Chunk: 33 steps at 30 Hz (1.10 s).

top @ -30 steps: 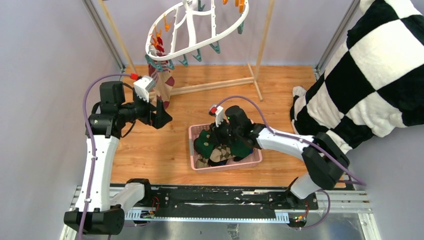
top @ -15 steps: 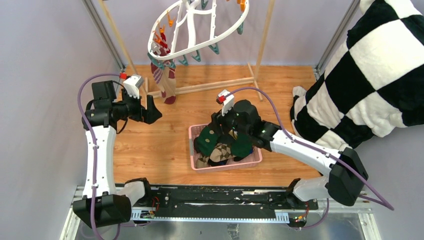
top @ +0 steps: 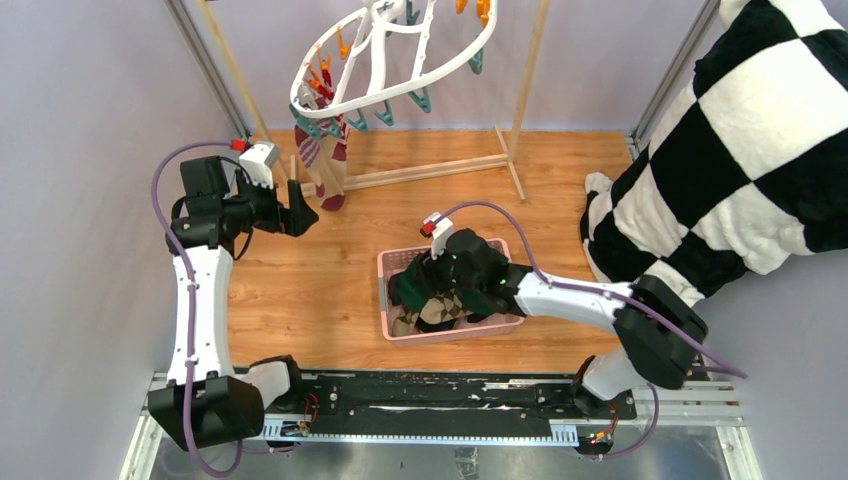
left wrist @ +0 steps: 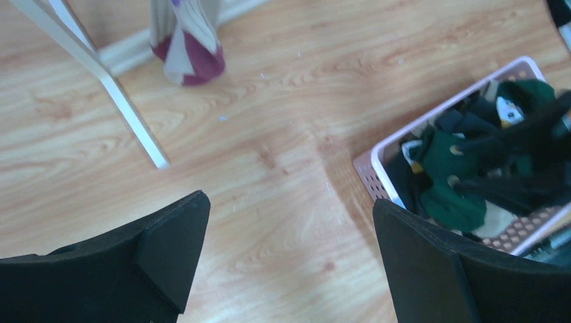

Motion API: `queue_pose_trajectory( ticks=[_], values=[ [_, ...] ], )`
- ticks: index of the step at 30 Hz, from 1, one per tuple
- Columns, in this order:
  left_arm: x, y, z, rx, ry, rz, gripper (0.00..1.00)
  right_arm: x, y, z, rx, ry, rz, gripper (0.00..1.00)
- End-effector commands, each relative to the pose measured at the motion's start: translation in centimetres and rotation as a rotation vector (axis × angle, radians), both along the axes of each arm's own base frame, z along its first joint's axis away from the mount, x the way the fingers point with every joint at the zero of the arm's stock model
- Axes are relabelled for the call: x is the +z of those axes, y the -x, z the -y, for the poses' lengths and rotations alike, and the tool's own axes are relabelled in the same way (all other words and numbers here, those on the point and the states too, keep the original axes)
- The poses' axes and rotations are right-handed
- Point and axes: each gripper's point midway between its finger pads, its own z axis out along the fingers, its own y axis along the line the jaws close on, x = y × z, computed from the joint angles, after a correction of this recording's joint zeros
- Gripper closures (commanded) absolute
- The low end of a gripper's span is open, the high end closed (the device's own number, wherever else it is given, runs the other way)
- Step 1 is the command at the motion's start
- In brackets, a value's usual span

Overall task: Remove the socks clipped to the hanger
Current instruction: Place the sock in the bin, then remove the sock from the hanger.

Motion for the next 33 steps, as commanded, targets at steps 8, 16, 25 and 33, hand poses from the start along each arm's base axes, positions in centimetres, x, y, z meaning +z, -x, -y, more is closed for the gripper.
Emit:
queue_pose_trajectory(
  ticks=[8, 16, 25, 33],
  values=[
    [0.0, -10.6, -2.6, 0.097, -0.057, 0.261, 0.08, 14.7, 0.1, 2.5, -0.107, -0.261, 0.368, 0.42],
    [-1.8, -16.2, -0.9, 0.044, 0.031, 0.257, 0.14, 16.6, 1.1, 3.8, -0.117, -0.316, 0.394, 0.44],
    [-2.7, -19.9, -0.3, 0.058, 0.064, 0.217, 0.46, 18.6, 1.3, 4.0, -0.115, -0.345, 0.413, 0.52],
    [-1.4, -14.9, -0.2, 0.026, -0.012, 0.243, 1.0, 20.4, 1.2, 2.4, -0.061, -0.368, 0.432, 0.54]
  ],
)
